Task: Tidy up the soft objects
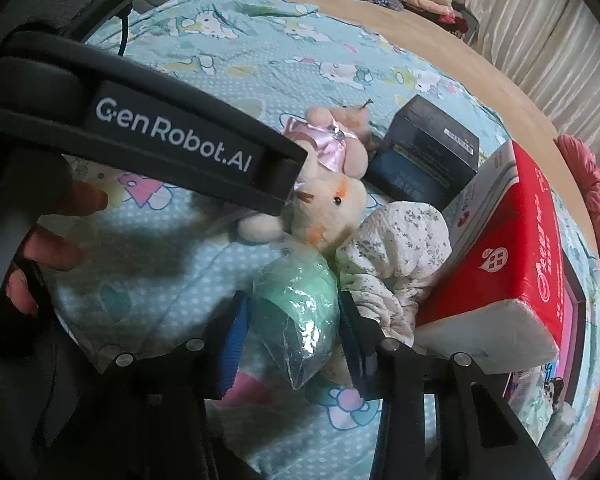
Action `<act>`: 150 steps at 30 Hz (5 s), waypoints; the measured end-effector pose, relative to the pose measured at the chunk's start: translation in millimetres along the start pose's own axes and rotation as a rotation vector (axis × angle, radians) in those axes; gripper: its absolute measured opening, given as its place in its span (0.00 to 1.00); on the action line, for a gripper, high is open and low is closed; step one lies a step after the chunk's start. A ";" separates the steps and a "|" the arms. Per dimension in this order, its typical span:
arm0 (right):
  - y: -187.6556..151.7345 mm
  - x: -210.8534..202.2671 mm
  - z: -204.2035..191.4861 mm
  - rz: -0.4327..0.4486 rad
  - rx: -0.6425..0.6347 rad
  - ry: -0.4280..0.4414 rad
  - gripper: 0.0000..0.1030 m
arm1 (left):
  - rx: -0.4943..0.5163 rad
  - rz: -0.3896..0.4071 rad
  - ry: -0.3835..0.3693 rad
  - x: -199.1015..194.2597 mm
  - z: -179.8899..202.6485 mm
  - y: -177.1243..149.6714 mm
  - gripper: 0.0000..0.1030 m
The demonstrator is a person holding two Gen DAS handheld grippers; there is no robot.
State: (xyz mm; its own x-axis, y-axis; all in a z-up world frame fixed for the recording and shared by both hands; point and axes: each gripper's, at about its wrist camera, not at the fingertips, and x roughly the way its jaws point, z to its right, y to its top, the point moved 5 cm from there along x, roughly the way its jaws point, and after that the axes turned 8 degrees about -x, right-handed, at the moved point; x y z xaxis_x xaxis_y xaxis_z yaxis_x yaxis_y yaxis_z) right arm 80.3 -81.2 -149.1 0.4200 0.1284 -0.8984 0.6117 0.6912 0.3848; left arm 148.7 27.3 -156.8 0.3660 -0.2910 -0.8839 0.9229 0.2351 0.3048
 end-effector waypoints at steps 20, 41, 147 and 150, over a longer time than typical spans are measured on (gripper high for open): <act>-3.6 -31.3 17.5 0.118 0.199 0.187 0.38 | 0.029 0.047 -0.128 -18.9 17.4 -1.8 0.24; -11.5 -81.4 32.5 0.229 0.298 0.185 0.38 | 0.114 0.142 -0.061 -84.2 31.5 -19.8 0.15; -248.3 -176.5 260.4 0.287 0.954 -0.230 0.38 | 0.571 -0.050 -0.184 -22.5 314.9 -125.0 0.15; -251.7 -170.3 259.9 0.264 0.957 -0.209 0.38 | 0.570 -0.047 -0.176 -16.8 315.5 -121.1 0.15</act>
State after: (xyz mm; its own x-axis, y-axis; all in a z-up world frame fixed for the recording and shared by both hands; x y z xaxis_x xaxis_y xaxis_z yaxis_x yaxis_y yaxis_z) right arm 29.0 -461.9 -37.9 0.6720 0.0041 -0.7406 0.7242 -0.2128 0.6560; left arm 68.4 -288.8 -66.9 0.2924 -0.4495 -0.8441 0.8394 -0.3022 0.4517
